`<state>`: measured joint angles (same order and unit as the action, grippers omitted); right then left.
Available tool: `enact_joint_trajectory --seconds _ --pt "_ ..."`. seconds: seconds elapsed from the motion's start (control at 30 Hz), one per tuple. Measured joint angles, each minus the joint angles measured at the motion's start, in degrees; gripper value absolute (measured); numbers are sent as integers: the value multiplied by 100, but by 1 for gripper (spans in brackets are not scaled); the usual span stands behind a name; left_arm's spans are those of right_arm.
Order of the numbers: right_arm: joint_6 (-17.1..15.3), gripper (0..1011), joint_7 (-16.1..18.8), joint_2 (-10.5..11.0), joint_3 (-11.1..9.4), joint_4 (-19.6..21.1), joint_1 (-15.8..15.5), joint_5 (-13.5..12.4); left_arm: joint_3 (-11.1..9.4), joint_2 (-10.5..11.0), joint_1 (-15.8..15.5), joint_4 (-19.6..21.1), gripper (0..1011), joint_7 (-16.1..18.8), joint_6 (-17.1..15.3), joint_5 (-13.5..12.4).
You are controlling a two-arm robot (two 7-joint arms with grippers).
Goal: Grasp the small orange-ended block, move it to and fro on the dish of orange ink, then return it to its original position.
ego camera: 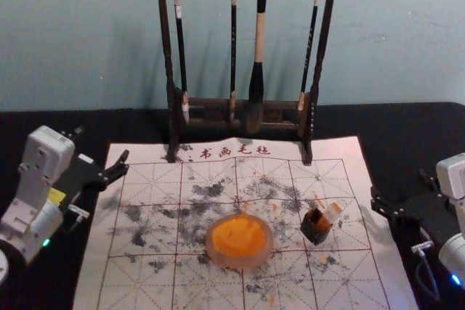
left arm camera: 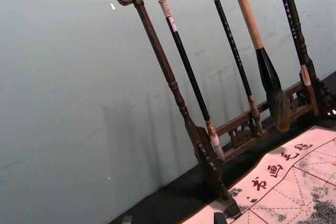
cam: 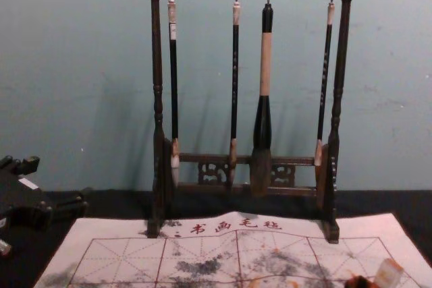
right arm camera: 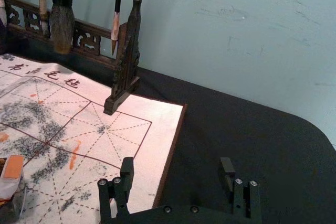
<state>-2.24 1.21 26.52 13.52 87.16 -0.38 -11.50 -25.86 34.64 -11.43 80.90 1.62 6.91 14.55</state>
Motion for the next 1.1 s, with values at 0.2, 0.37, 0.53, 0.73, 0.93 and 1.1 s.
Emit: enact_joint_trajectory --seconds 0.2,0.37,0.53,0.73,0.93,1.1 --pt "-3 1002 3 3 3 3 0 -4 0 0 0 0 1001 0 0 0" --pt "-4 1002 6 5 6 6 0 -6 0 0 0 0 1001 0 0 0" --pt "-5 1002 9 8 7 9 0 -9 0 0 0 0 1002 0 0 0" --pt "-4 1002 9 10 6 11 0 -12 0 0 0 0 1001 0 0 0" --pt "-4 1002 9 10 6 11 0 -15 0 0 0 0 1001 0 0 0" --pt "-5 1002 9 10 6 11 0 -15 0 0 0 0 1001 0 0 0"
